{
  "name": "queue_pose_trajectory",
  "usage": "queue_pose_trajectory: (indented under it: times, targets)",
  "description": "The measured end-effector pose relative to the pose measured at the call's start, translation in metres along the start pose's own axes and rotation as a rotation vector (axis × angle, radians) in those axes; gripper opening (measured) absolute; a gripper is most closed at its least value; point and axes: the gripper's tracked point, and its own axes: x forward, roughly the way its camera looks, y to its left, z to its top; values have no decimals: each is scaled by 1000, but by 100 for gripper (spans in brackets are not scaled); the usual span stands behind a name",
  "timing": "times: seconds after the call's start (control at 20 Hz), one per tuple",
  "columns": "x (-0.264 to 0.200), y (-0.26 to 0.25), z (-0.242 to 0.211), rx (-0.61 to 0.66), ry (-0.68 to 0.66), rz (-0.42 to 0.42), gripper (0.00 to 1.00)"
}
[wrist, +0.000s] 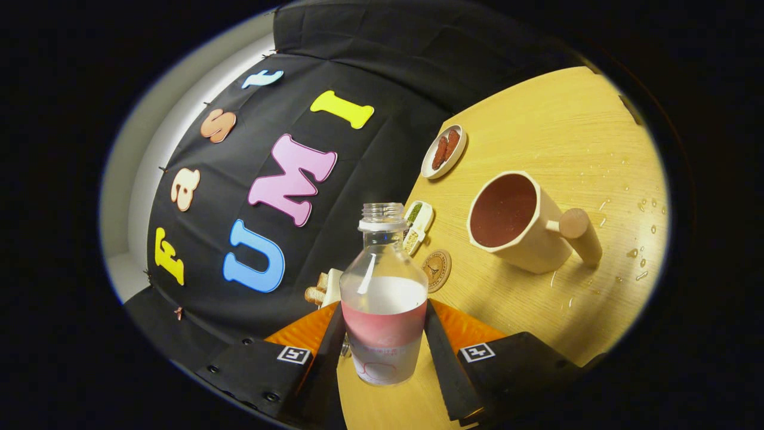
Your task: Take the bottle from table, then pour the juice into the cup, finally place the bottle on the coaster
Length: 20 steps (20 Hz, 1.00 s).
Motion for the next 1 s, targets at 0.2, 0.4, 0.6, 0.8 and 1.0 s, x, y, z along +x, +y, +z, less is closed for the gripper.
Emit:
queue_pose_trajectory:
  times: [0.2, 0.4, 0.6, 0.8, 1.0]
  targets:
    - [4, -7, -3, 52, 33, -12, 75]
    - [7, -8, 2, 101, 29, -8, 76]
    - [4, -11, 1, 171, 33, -10, 76]
    - [1, -10, 6, 245, 33, -7, 75]
    - [1, -9, 5, 281, 31, -6, 76]
